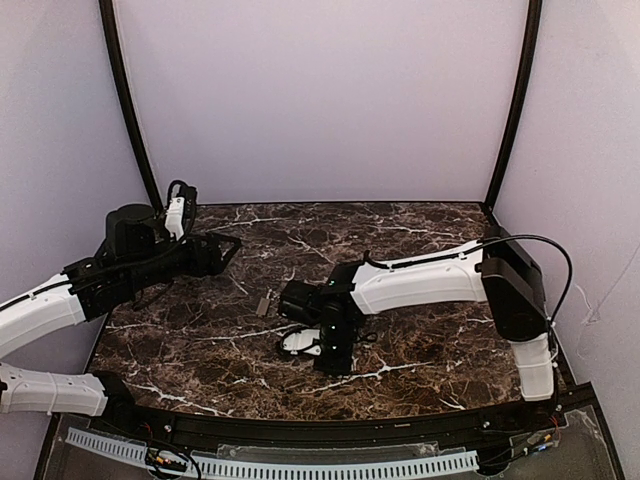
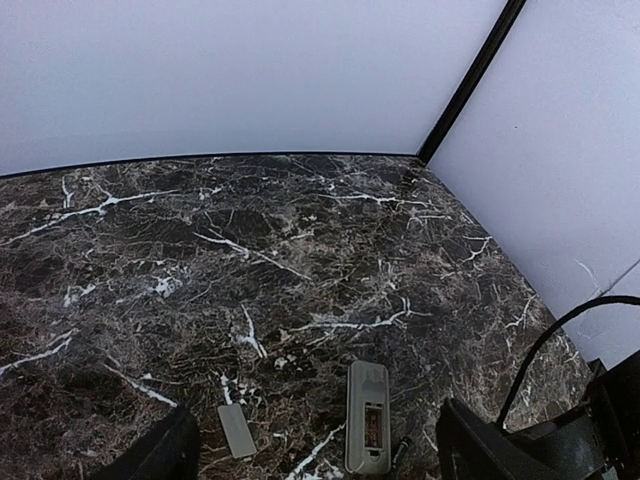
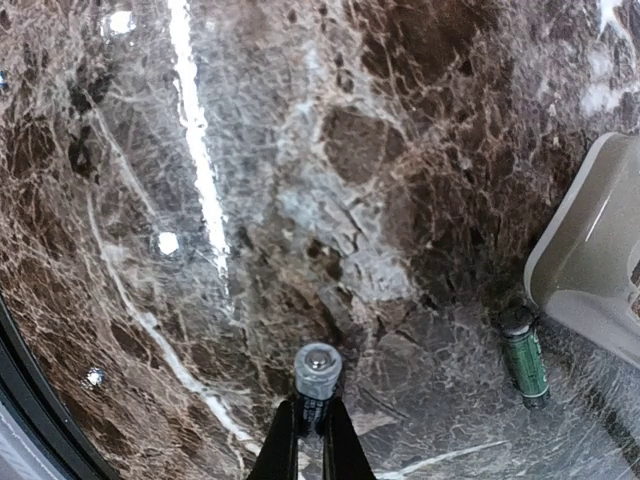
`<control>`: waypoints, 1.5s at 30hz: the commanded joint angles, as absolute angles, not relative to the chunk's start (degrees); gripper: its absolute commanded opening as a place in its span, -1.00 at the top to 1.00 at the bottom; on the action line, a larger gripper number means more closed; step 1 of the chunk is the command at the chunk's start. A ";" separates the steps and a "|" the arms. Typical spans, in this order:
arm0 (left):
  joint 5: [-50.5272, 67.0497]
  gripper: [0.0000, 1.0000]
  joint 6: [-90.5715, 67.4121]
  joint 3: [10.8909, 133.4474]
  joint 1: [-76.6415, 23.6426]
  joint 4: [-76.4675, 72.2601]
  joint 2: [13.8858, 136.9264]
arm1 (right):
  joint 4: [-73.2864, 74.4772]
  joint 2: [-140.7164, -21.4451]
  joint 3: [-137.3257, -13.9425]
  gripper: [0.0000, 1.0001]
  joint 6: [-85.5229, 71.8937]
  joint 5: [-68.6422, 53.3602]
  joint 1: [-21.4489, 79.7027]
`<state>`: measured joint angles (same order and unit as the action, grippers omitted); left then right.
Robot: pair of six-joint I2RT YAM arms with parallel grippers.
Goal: Load the batteries into the remote control
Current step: Place the battery at the center of the board, then pick up the battery from the center of the board.
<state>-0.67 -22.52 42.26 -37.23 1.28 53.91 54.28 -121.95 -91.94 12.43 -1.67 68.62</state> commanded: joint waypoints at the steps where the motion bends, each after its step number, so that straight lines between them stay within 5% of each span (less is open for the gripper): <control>1: -0.18 -0.64 -21.73 41.52 -36.83 3.79 53.28 | 57.66 -125.09 -92.46 0.84 13.12 5.12 69.42; 7: 1.35 -0.64 -21.71 40.95 -36.82 4.02 53.48 | 56.98 -122.50 -93.21 0.18 13.03 5.00 69.63; 16: 2.07 -0.61 -18.19 42.73 -35.99 6.28 55.91 | 47.44 -108.16 -90.24 -0.08 11.29 -3.56 65.04; 22: 14.50 -0.42 -9.73 47.35 -35.52 10.96 63.73 | 33.15 -93.15 -81.19 -0.45 6.14 -13.32 52.54; 30: 17.54 -0.01 7.18 52.14 -47.71 17.95 73.29 | 26.28 -96.39 -78.67 -0.43 -1.85 -27.78 35.70; 45: 7.96 0.36 25.17 64.87 -61.02 27.29 96.42 | 21.53 -117.15 -86.43 -0.22 -4.40 -44.01 31.03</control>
